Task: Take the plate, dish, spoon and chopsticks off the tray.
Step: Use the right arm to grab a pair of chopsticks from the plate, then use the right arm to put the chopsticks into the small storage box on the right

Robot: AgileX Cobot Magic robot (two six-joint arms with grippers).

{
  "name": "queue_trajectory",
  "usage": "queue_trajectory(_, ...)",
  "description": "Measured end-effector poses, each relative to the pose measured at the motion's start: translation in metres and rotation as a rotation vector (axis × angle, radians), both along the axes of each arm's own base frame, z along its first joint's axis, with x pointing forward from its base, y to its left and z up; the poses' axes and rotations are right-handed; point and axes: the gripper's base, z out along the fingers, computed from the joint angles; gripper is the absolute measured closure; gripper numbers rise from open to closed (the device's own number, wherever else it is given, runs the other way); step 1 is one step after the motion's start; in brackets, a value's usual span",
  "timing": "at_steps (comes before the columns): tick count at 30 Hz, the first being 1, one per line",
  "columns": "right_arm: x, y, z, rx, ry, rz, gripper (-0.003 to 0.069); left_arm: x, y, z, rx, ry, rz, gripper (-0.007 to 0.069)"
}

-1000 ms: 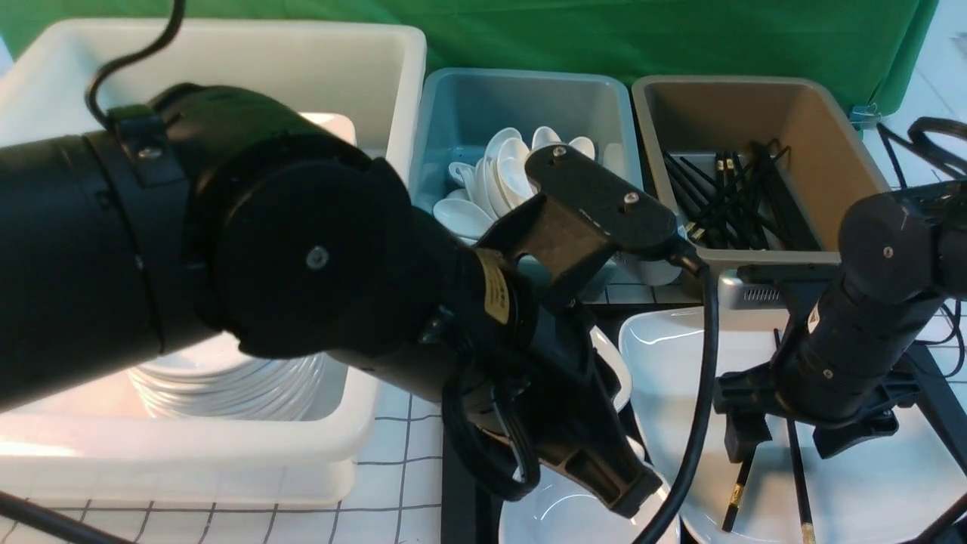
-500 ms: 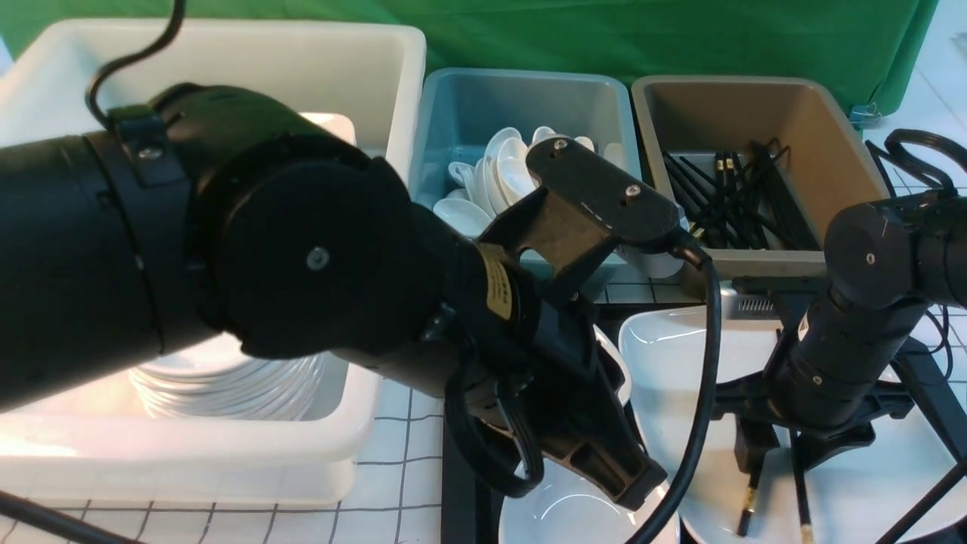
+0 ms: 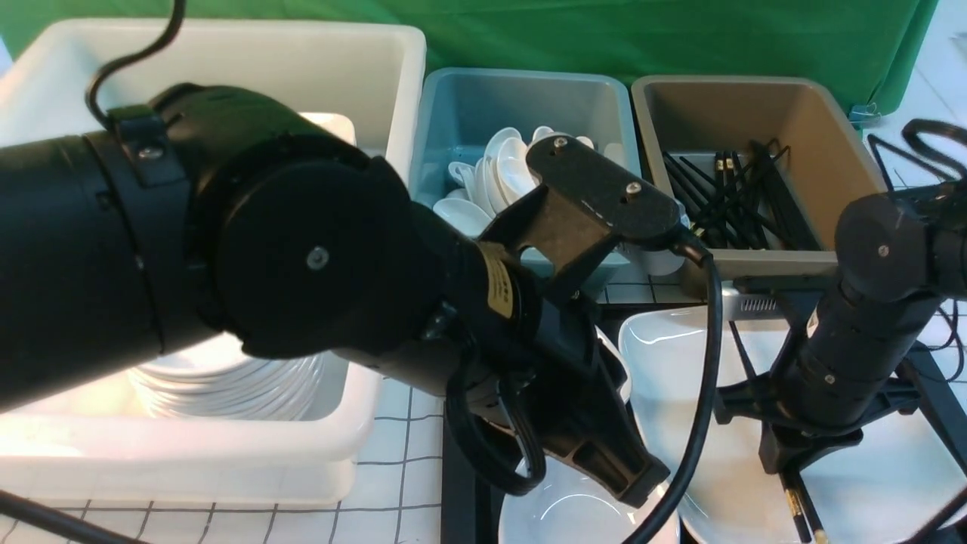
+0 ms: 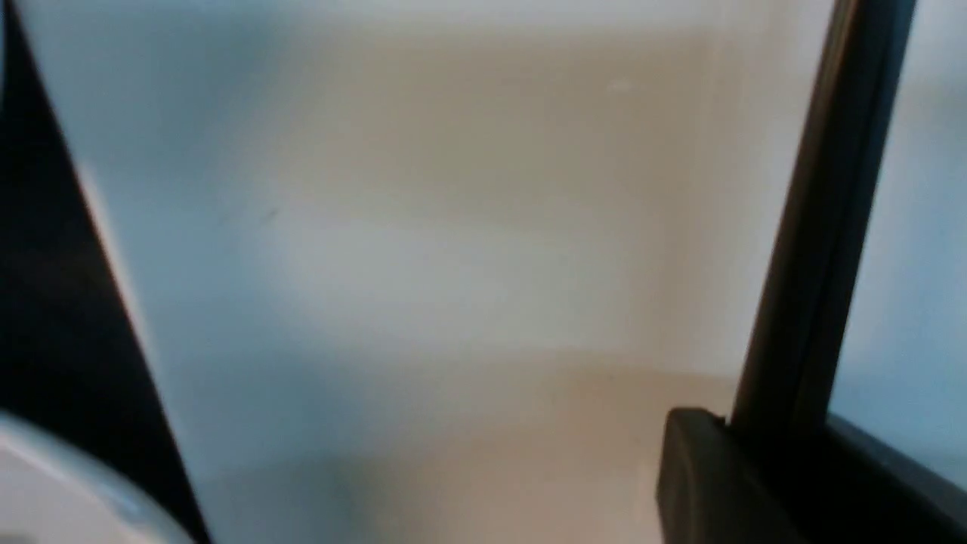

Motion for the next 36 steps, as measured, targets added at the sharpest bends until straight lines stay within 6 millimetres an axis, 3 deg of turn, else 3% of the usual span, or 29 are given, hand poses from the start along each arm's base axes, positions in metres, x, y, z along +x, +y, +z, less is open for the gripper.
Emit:
queue_trajectory(15,-0.047,-0.011,0.096,0.107,-0.195,0.076,0.0534,0.013,-0.011,0.018,-0.219,-0.148,0.074,0.0628)
queue_trajectory(24,-0.055,-0.013,0.114,0.129,-0.260,0.099,0.0534,0.020,-0.014,0.028,-0.320,-0.240,0.100,0.0628)
queue_trajectory(29,-0.034,-0.022,0.139,0.158,-0.397,0.042,0.0534,0.037,-0.009,0.032,-0.377,-0.306,0.158,0.0628)
queue_trajectory(36,0.028,-0.046,0.164,0.154,-0.547,-0.033,0.0534,0.074,0.006,0.034,-0.470,-0.431,0.283,0.0628)
